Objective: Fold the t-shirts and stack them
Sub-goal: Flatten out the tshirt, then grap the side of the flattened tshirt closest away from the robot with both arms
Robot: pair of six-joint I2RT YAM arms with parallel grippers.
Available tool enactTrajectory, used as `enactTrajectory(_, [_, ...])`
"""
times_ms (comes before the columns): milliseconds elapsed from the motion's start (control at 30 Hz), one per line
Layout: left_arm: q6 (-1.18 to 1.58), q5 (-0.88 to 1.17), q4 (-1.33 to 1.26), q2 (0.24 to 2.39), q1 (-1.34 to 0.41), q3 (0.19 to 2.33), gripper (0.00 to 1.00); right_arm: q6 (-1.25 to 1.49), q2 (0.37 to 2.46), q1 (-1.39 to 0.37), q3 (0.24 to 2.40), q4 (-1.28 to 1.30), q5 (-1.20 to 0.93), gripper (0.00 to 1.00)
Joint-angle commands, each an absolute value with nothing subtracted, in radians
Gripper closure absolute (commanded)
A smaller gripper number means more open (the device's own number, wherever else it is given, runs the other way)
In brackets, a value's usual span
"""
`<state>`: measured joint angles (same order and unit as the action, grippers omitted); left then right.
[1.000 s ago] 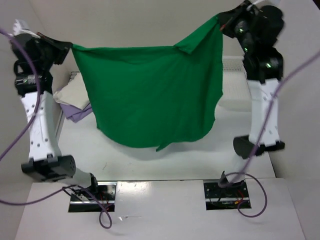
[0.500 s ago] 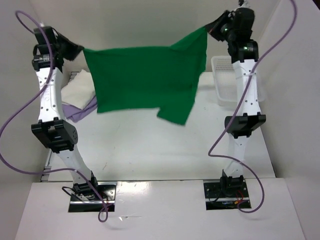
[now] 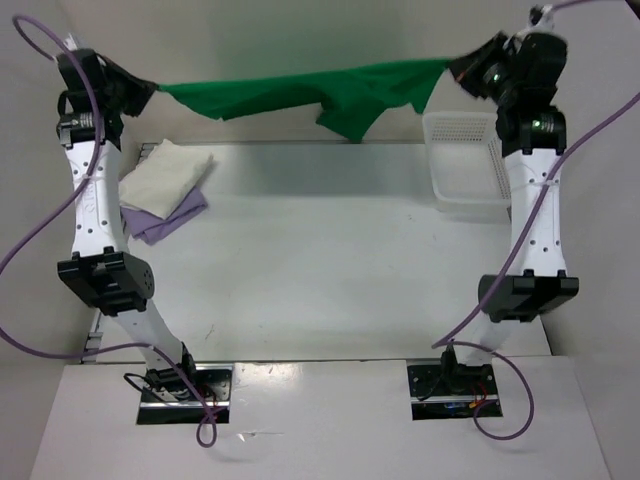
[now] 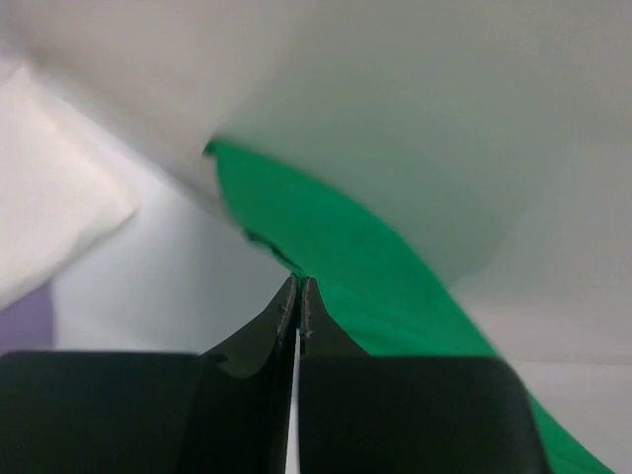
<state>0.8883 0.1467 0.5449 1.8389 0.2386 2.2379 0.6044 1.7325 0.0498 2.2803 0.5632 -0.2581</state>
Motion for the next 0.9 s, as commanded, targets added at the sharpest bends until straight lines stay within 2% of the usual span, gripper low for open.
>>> enactTrajectory(0, [0.853,0.072,0.467,1.661,0.236,1.974,1.0,0.548,1.556,0.058,1.895,0.504,-0.202,1.0])
enactTrajectory(33, [0.853,0.063,0.418,1.617,0.236,1.871,1.0,0.548,1.513,0.058,1.796,0.486,-0.202,1.0])
enactTrajectory(67, [0.853,0.04,0.401,1.576,0.236,1.679,1.0,0.548,1.473,0.058,1.606,0.459,-0.202,1.0])
enactTrajectory(133, [0.853,0.017,0.379,1.456,0.236,1.5,1.0,0.56,1.359,0.058,1.358,0.436,-0.202,1.0])
enactTrajectory(167, [0.842,0.017,0.367,1.422,0.236,1.341,1.0,0.577,1.33,0.058,1.288,0.436,-0.202,1.0])
enactTrajectory(333, [0.833,0.081,0.362,1.319,0.236,0.976,1.0,0.636,1.165,0.058,0.912,0.517,-0.319,1.0])
enactTrajectory(433, [0.833,0.113,0.383,1.281,0.236,0.84,1.0,0.649,1.082,0.058,0.824,0.589,-0.328,1.0])
enactTrajectory(700, [0.781,0.25,0.563,1.158,0.316,0.735,1.0,0.629,0.943,0.04,0.741,0.842,-0.468,1.0])
enactTrajectory(867, [0.761,0.284,0.58,1.158,0.341,0.765,1.0,0.672,0.943,0.018,0.771,0.775,-0.411,1.0])
